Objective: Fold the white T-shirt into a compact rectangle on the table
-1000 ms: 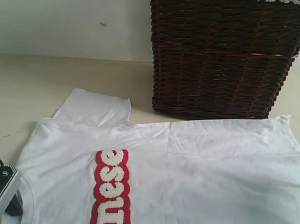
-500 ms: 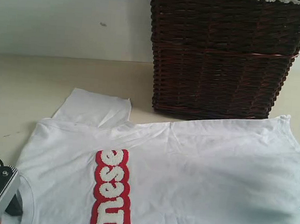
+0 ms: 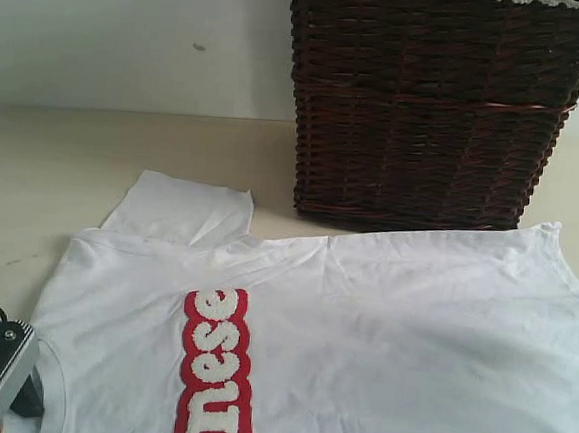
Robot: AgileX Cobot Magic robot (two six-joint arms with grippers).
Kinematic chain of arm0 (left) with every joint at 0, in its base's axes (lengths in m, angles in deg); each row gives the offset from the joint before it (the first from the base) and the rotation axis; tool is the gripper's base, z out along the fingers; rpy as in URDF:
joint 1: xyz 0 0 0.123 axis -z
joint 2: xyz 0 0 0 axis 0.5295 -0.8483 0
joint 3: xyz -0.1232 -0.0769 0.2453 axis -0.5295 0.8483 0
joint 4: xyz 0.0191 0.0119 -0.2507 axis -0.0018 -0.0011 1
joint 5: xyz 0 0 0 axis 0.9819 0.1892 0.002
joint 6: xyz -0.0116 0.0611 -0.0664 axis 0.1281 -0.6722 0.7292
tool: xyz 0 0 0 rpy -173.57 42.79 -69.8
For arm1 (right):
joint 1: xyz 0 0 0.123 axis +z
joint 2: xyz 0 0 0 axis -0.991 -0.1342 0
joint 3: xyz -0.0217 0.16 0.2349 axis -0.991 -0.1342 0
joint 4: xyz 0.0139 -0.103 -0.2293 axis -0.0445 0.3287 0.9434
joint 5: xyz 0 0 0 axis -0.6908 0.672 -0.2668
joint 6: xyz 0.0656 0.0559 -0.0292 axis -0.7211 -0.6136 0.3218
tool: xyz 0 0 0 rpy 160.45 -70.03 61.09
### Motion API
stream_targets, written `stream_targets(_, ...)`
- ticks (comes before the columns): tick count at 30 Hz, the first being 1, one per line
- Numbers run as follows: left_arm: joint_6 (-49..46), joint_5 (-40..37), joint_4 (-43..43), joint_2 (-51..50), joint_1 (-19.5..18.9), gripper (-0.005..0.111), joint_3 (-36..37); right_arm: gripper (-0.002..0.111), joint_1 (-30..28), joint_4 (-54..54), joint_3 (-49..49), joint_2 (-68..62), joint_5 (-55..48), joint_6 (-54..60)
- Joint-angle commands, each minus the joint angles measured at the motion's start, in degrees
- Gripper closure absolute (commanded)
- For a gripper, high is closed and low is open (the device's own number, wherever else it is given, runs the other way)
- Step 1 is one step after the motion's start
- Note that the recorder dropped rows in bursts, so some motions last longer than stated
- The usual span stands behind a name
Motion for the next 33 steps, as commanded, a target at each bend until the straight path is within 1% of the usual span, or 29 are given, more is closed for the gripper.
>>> stream_targets(1,0.76,-0.06,-1.17,-1.41,0.30,0.002,0.53,0.003,-1.64,-1.05,7.60,-0.28,-5.40,5.18)
stream_targets(3,0.76,-0.06,-1.17,-1.41,0.30,0.002,0.53,0.003,-1.64,-1.05,9.71,-1.67,-5.40,5.18)
stream_targets(7,0.76,-0.06,-1.17,-1.41,0.30,0.002,0.53,0.003,-1.49,1.99,10.15,-5.93,-4.40,5.18)
stream_targets(11,0.76,-0.06,-1.17,-1.41,0.30,0.002,0.53,0.003,-1.49,3.50,10.04,-9.49,1.61,4.10)
stream_targets(16,0.76,-0.06,-1.17,-1.41,0.30,0.002,0.53,0.003,-1.49,3.20,9.92,-11.65,2.55,4.10)
stream_targets(20,0.76,-0.06,-1.17,-1.41,0.30,0.002,0.53,0.003,-1.49,3.47,9.05,-13.49,7.14,4.10)
stream_targets(24,0.76,-0.06,-1.17,-1.41,0.30,0.002,0.53,0.003,-1.49,3.23,7.13,-14.15,9.92,4.42)
stream_targets(29,0.76,-0.06,-1.17,-1.41,0.30,0.002,0.53,0.003,-1.49,8.28,2.56,-14.15,15.98,4.42)
stream_targets(33,0.76,-0.06,-1.17,-1.41,0.30,0.002,0.53,0.003,-1.49,9.38,-0.92,-14.15,20.20,4.42)
